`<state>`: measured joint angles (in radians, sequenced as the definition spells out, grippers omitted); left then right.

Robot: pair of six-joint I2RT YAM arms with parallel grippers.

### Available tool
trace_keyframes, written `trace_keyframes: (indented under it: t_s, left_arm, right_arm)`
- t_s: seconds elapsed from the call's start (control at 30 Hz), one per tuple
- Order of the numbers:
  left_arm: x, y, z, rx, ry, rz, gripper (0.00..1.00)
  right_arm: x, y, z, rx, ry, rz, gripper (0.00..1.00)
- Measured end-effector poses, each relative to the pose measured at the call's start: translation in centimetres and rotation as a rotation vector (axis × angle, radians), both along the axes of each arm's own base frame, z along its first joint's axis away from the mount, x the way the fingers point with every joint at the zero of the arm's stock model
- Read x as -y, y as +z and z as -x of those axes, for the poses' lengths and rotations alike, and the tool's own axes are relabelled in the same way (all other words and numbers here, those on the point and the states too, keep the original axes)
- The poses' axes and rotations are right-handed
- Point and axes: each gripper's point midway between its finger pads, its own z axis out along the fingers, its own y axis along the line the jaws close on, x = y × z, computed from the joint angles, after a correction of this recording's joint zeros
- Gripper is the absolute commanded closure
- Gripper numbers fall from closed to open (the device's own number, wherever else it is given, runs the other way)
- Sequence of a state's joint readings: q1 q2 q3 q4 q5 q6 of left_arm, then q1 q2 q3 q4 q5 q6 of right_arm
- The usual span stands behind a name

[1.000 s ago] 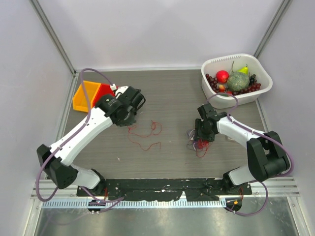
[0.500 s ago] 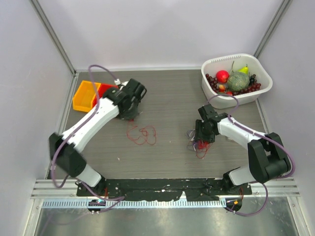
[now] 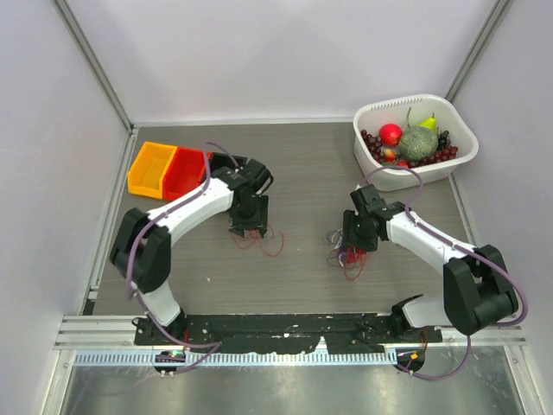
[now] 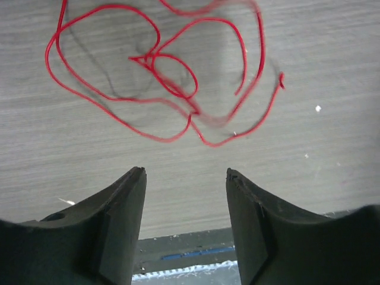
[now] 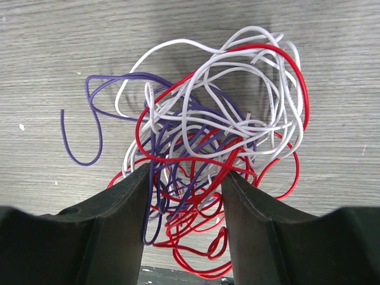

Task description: Untangle the cables

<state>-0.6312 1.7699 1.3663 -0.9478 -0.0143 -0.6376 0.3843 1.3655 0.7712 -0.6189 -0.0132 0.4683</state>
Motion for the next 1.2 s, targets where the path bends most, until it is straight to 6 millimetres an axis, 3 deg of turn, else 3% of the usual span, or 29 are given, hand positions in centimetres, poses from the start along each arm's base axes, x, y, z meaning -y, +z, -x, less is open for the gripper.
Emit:
trace_keyframes:
  t_s: [0.17, 0.27, 0.5, 0.63, 0.73, 0.97, 1.2]
  left_arm:
    - [-0.1, 3.5, 0.6, 0.099, -0.029, 0.078, 0.15]
    - [-0.2, 4.3, 0.3, 0.136, -0.074, 0.086, 0.11]
    - [-0.5, 3.8, 0.0, 0.159, -0.298, 0.019, 0.12]
    - [1.2, 4.3, -1.0, 0.234, -0.544, -0.014, 0.12]
    - [1.8, 3.5, -1.3, 0.248, -0.671, -0.046, 0.12]
    - [1.0, -0.9, -2.8, 0.211, -0.823, -0.199, 0.12]
    - [0.3, -2.7, -3.1, 0.233, -0.926, -0.344, 0.16]
  right_arm:
    - [-0.1, 0.5, -0.2, 0.026, 0.0, -0.013, 0.45]
    - [-0.2, 0.5, -0.2, 0.026, 0.001, -0.017, 0.45]
    - [-0.3, 0.4, -0.1, 0.021, 0.006, -0.023, 0.45]
    - [-0.5, 0.4, 0.0, 0.02, 0.01, -0.034, 0.45]
    - [-0.6, 0.3, 0.1, 0.016, 0.013, -0.041, 0.45]
    - [-0.8, 0.6, 0.2, 0.015, 0.019, -0.055, 0.45]
    - [-1.2, 1.0, 0.3, 0.023, 0.029, -0.076, 0.45]
